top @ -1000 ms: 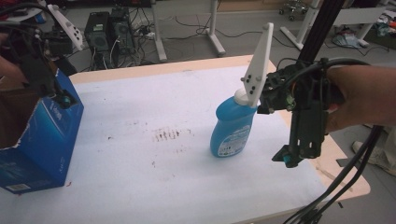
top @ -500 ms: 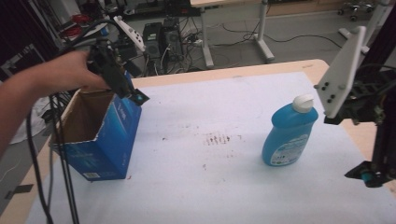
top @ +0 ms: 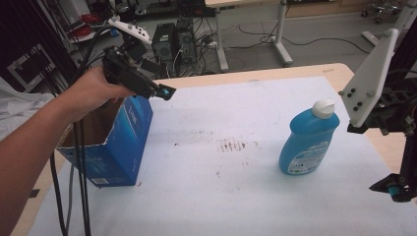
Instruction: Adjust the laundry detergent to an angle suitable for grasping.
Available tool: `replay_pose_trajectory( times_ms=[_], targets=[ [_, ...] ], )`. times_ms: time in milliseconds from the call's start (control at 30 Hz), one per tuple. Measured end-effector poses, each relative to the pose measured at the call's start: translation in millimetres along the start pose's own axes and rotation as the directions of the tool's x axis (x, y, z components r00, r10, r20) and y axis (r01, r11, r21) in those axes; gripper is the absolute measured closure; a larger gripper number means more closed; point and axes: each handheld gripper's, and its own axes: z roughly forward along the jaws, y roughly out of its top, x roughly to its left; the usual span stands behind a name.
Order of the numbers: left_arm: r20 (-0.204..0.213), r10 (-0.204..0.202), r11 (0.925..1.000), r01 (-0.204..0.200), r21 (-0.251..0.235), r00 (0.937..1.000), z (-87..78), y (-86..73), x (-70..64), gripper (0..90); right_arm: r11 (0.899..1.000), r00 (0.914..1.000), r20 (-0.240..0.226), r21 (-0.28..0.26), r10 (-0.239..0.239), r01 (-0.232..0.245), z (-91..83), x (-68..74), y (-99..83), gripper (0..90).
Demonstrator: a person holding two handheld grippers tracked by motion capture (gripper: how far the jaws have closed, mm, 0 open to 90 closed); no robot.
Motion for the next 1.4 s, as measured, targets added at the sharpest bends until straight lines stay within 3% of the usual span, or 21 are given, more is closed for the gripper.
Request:
replay_pose_trajectory(
  times_ms=[100,267,600,633,800,833,867,900,933,1000,1133,1400],
  targets=[
    [-0.026,-0.031,0.9953,0.029,-0.093,0.9992,0.3,-2.2,-3.0,2.0,1.0,1.0,0.005,-0.002,0.003,-0.003,-0.4,-0.5,0.0,2.0],
    [-0.058,-0.097,0.9692,0.081,-0.233,0.9936,3.4,-4.8,-5.6,2.0,1.0,1.0,0.005,-0.005,0.003,-0.003,0.0,-1.2,0.8,2.0],
    [-0.065,-0.111,0.9513,0.087,-0.296,0.9917,16.4,-6.8,-14.3,2.0,1.0,0.9999,0.009,-0.014,0.005,-0.005,2.0,-1.3,-1.3,2.0],
    [-0.064,-0.119,0.9436,0.093,-0.318,0.9908,19.4,-7.8,-16.3,2.0,1.0,1.0,0.009,-0.013,0.004,-0.004,2.4,-1.3,-1.8,2.0],
    [-0.061,-0.125,0.921,0.093,-0.378,0.9903,26.8,-14.4,-22.0,2.0,1.0,0.9999,0.009,-0.009,0.009,-0.009,2.5,-0.6,-3.7,2.0],
    [-0.061,-0.125,0.921,0.093,-0.378,0.9903,26.8,-14.4,-22.0,2.0,1.0,0.9999,0.009,-0.013,0.005,-0.005,2.8,-1.1,-4.1,2.0],
    [-0.058,-0.128,0.9102,0.094,-0.403,0.9901,29.7,-17.0,-25.0,2.0,1.0,0.9999,0.009,-0.012,0.005,-0.005,2.9,-1.1,-4.2,2.0],
    [-0.055,-0.129,0.9043,0.095,-0.416,0.9902,30.8,-18.0,-26.3,2.0,1.0,0.9999,0.01,-0.013,0.005,-0.005,3.0,-1.2,-4.3,2.0],
    [-0.055,-0.129,0.9043,0.095,-0.416,0.9902,30.8,-18.0,-26.3,2.0,1.0,0.9999,0.011,-0.015,0.005,-0.004,3.0,-1.2,-4.3,2.0],
    [-0.045,-0.118,0.894,0.086,-0.44,0.9919,34.5,-21.3,-31.0,2.0,1.0,0.9999,0.009,-0.018,0.005,-0.005,3.6,-1.1,-4.5,2.0],
    [-0.026,-0.114,0.8926,0.091,-0.442,0.9931,38.3,-24.9,-33.1,2.0,1.0,0.9999,0.01,-0.02,0.008,-0.008,4.2,-1.0,-4.6,2.0],
    [0.02,-0.109,0.8732,0.105,-0.476,0.9938,48.9,-34.7,-46.1,2.0,1.0,0.9999,0.007,-0.022,0.012,-0.012,5.2,-0.8,-6.6,2.0]
  ],
)
